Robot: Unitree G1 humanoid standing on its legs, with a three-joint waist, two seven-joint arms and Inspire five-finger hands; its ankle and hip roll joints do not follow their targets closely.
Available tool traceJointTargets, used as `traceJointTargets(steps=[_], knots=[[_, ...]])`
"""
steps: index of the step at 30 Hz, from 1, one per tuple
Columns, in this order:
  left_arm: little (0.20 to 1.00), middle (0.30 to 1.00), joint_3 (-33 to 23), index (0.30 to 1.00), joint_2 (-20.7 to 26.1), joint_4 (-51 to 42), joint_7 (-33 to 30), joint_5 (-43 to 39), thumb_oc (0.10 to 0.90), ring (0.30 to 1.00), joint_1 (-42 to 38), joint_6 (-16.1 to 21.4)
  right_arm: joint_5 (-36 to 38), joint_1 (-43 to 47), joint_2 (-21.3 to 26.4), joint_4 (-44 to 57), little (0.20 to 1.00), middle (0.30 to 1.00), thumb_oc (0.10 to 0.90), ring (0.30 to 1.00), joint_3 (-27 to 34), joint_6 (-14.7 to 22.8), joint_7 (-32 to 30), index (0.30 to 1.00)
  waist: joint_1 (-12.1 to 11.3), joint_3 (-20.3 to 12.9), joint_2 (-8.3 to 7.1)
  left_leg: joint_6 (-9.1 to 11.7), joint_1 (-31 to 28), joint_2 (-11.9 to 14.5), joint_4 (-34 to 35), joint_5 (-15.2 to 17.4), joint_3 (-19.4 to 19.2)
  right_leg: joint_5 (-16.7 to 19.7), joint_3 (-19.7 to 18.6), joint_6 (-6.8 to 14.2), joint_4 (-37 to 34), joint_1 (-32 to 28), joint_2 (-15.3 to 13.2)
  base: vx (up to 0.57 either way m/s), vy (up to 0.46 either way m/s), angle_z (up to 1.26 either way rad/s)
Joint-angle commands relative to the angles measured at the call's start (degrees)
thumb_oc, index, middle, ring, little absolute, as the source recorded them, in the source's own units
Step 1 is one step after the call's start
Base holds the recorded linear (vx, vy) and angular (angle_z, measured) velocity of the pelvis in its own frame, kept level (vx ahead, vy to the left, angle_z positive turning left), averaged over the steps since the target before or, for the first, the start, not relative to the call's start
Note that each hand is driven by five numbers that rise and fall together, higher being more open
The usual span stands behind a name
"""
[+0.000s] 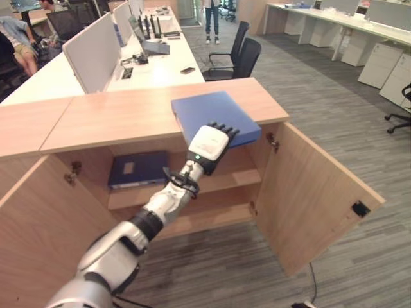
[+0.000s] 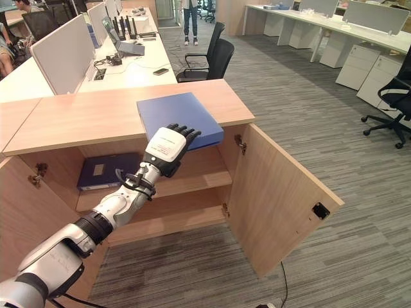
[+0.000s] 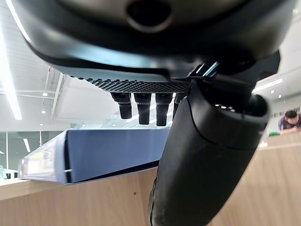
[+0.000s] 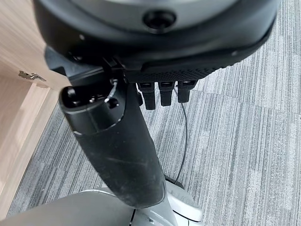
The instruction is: Put the empty folder in the office cabinet
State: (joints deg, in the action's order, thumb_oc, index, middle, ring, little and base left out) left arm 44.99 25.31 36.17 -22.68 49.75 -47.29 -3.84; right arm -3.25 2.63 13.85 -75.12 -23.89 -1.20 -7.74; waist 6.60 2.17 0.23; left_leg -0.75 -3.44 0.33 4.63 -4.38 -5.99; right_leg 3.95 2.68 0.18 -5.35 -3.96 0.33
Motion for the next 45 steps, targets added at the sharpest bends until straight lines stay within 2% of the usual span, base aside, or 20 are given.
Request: traceJointTargets(steps=[1,8,18,24,25,26,27,45], knots=[[0.900,0.900,-1.8,0.900,-2.2,9.5,-5.7,-0.6,0.800,0.900,-19.4,-3.3,0.3,1.9,2.6,-2.7,0.900,0.900,0.800,0.900,-2.5,0.9,-0.7,0.900,0.0,-2.0,-2.01,3.2,-2.6,2.2,0.4,7.9,0.3,-4.7,1.4,7.2,0.4,-1.9,-4.3,-0.01,-0.002,-0.04],[0.900,0.900,0.6,0.900,-2.7,18.4,-6.1,-1.8,0.800,0.900,-24.0,-4.5,0.7,2.2,2.8,-2.8,0.900,0.900,0.800,0.900,-3.2,1.3,-0.7,0.900,0.6,-2.2,-1.88,3.2,-2.7,2.3,0.4,7.9,-0.3,-4.5,1.0,7.4,0.4,-1.6,-4.2,0.00,-0.002,-0.05],[0.900,0.900,1.6,0.900,-3.0,27.5,-7.1,-3.4,0.800,0.900,-26.6,-5.9,1.2,2.5,2.5,-3.3,0.900,0.900,0.800,0.900,-4.2,1.8,-0.4,0.900,1.2,-2.2,-1.86,3.3,-2.9,2.4,0.4,7.9,-0.9,-4.3,0.5,7.5,0.4,-1.3,-4.2,0.00,0.000,-0.03],[0.900,0.900,1.7,0.900,-3.6,29.5,-6.6,-5.1,0.800,0.900,-26.1,-5.3,1.9,2.5,2.6,-3.4,0.900,0.900,0.800,0.900,-4.3,2.0,-0.4,0.900,1.4,-2.1,-1.84,3.3,-3.0,2.4,0.4,7.9,-1.1,-4.4,0.3,7.5,0.4,-1.3,-4.1,0.00,0.000,0.00],[0.775,0.775,1.7,0.775,-3.6,29.5,-6.6,-5.1,0.717,0.775,-26.1,-5.3,1.9,2.5,2.6,-3.4,0.900,0.900,0.800,0.900,-4.3,2.0,-0.4,0.900,1.4,-2.1,-1.84,3.3,-3.0,2.4,0.4,7.9,-1.1,-4.4,0.3,7.5,0.4,-1.3,-4.1,0.01,-0.001,-0.04],[0.552,0.552,1.7,0.552,-3.7,29.7,-6.6,-5.3,0.568,0.552,-25.9,-5.3,1.9,2.5,2.5,-3.5,0.900,0.900,0.800,0.900,-4.3,2.0,-0.4,0.900,1.4,-2.1,-1.85,3.3,-3.1,2.4,0.4,8.0,-1.1,-4.4,0.4,7.5,0.4,-1.3,-4.1,0.01,-0.003,-0.06],[0.300,0.300,1.5,0.300,-3.8,30.4,-6.5,-5.6,0.400,0.300,-25.4,-5.3,2.0,2.5,2.6,-3.4,0.900,0.900,0.800,0.900,-4.2,2.0,-0.5,0.900,1.4,-2.1,-1.83,3.3,-3.1,2.4,0.4,8.0,-1.2,-4.4,0.3,7.5,0.4,-1.3,-4.2,0.01,-0.003,-0.07],[0.300,0.300,-1.1,0.300,-4.1,31.3,-8.1,-7.8,0.400,0.300,-23.0,-6.1,2.3,2.3,1.9,-3.5,0.900,0.900,0.800,0.900,-4.3,2.1,-0.8,0.900,1.3,-1.8,-1.88,3.3,-3.3,2.2,0.4,8.0,-1.4,-4.4,0.3,7.4,0.4,-1.5,-4.1,0.00,0.000,-0.02]])
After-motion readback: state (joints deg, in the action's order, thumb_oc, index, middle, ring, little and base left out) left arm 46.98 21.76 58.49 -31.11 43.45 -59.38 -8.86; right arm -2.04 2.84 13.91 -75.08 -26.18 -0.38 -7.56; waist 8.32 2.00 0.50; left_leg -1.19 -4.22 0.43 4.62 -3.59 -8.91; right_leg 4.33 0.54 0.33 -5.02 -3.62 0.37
